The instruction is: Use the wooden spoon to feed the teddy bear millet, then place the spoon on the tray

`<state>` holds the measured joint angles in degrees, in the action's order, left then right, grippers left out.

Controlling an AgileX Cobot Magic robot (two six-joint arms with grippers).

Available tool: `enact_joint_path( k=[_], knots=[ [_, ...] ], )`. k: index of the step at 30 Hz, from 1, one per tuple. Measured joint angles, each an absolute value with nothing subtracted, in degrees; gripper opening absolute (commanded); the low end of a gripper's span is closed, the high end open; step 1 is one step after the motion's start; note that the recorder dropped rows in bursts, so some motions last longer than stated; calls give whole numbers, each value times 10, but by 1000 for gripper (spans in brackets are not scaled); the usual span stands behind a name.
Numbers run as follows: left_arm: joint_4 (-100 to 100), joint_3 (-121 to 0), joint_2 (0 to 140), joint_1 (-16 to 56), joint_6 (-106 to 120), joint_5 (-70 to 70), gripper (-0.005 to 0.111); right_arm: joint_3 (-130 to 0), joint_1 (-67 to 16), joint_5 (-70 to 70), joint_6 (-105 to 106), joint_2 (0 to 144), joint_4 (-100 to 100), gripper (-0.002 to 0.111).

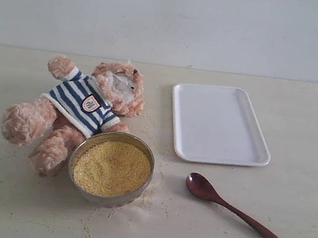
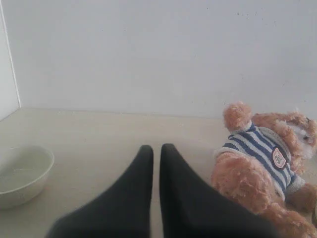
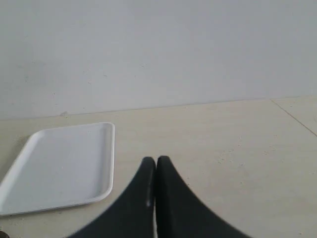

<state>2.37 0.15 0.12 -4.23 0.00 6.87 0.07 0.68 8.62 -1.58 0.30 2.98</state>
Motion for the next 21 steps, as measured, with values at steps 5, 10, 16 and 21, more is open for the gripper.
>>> enact_joint_path(
  k=[5,10,16,21],
  knots=[
    [24,1,1,-42,0,69,5,1,7,86,-16,3,30,0],
    [24,1,1,-42,0,69,5,1,7,86,-16,3,30,0],
    [26,1,1,-42,0,69,5,1,7,86,-16,3,30,0],
    [172,1,1,-42,-120,56,5,1,7,86,-16,3,30,0]
  ],
)
